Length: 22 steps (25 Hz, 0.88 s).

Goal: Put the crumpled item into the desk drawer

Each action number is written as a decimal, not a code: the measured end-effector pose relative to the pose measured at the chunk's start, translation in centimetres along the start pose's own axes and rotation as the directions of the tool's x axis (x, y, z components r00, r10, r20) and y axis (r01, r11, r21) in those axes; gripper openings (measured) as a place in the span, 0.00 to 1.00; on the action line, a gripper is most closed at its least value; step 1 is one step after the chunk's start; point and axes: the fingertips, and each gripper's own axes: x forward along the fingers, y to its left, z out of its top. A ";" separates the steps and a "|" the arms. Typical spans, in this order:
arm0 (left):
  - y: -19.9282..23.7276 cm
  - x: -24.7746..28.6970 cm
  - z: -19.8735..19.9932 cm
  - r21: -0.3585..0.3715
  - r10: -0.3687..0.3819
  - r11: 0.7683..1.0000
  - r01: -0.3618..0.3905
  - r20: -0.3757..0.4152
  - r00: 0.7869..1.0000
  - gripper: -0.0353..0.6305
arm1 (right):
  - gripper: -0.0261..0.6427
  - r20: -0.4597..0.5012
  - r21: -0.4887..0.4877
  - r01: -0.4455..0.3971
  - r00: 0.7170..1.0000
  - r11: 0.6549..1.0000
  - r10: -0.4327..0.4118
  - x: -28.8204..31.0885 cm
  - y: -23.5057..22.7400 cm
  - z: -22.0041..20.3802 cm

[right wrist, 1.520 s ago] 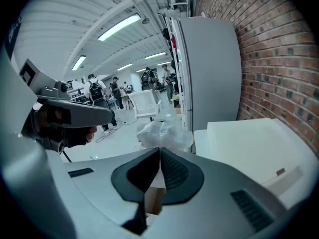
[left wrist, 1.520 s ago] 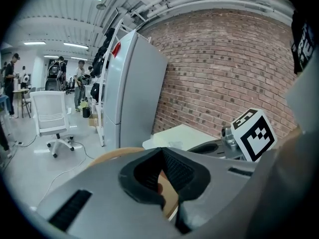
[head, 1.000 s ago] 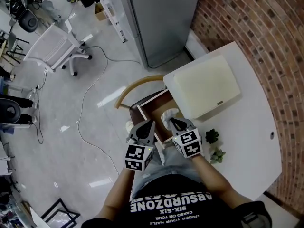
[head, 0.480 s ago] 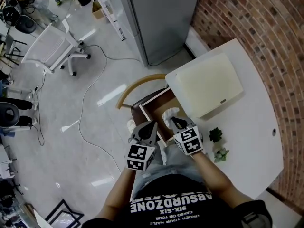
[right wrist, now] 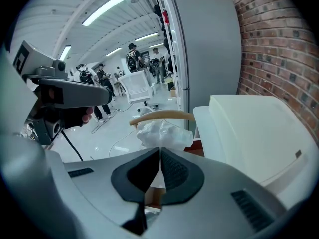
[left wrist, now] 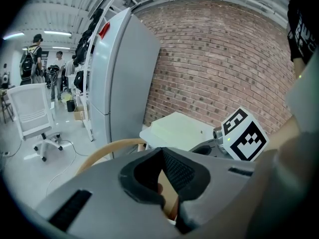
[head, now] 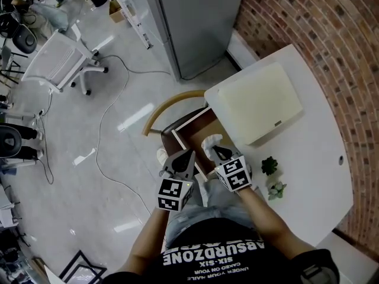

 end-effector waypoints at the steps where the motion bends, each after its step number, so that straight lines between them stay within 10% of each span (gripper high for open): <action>1: 0.0 0.1 -0.1 0.000 -0.002 1.000 0.002 -0.002 1.000 0.06 | 0.05 -0.004 0.000 0.001 1.000 1.000 -0.001 0.1 0.0 -0.1; 22: 0.9 1.6 -1.8 -0.023 -0.024 0.999 0.023 -0.037 0.999 0.06 | 0.05 -0.088 -0.036 0.001 0.996 0.999 -0.004 2.4 -0.1 -2.0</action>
